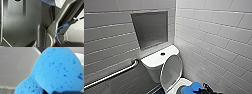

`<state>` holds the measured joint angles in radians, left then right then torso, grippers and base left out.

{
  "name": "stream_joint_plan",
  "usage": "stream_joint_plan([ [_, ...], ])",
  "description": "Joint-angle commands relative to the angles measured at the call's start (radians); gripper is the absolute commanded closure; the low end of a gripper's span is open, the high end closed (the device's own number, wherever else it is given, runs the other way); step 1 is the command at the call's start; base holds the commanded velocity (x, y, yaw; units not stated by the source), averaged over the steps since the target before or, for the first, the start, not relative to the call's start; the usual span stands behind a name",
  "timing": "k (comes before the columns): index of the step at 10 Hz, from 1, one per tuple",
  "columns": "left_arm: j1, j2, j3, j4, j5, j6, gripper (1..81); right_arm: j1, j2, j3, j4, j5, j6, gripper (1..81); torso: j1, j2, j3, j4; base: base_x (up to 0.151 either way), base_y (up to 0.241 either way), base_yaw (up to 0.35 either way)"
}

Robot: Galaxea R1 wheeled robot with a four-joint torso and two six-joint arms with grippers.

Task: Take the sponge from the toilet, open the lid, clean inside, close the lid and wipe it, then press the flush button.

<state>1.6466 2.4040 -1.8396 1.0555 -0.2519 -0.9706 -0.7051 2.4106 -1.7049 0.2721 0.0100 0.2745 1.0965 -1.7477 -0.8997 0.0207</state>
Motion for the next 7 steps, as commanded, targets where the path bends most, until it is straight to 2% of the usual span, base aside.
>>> stream_joint_plan([
  [1, 0.022, -0.006, -0.009, 0.020, 0.022, 0.000, 1.0, 0.212, 0.080, -0.137, 0.081, -0.085, 0.005, 81.1, 0.000, 0.000, -0.049, 0.000, 0.000, 0.000, 0.000],
  [4, 0.036, 0.028, -0.056, 0.020, 0.022, 0.000, 1.0, 0.249, 0.115, -0.192, 0.094, -0.093, 0.005, 81.1, 0.000, 0.000, -0.119, 0.000, 0.000, 0.000, 0.000],
  [5, 0.040, 0.031, -0.058, 0.020, 0.022, 0.000, 1.0, 0.255, 0.123, -0.206, 0.094, -0.091, 0.005, 81.1, 0.000, 0.000, -0.081, 0.000, 0.000, 0.000, 0.000],
  [7, 0.045, 0.034, -0.061, 0.020, 0.022, 0.000, 1.0, 0.281, 0.149, -0.248, 0.094, -0.091, 0.008, 81.1, 0.000, 0.001, -0.106, 0.000, 0.000, 0.000, 0.000],
])
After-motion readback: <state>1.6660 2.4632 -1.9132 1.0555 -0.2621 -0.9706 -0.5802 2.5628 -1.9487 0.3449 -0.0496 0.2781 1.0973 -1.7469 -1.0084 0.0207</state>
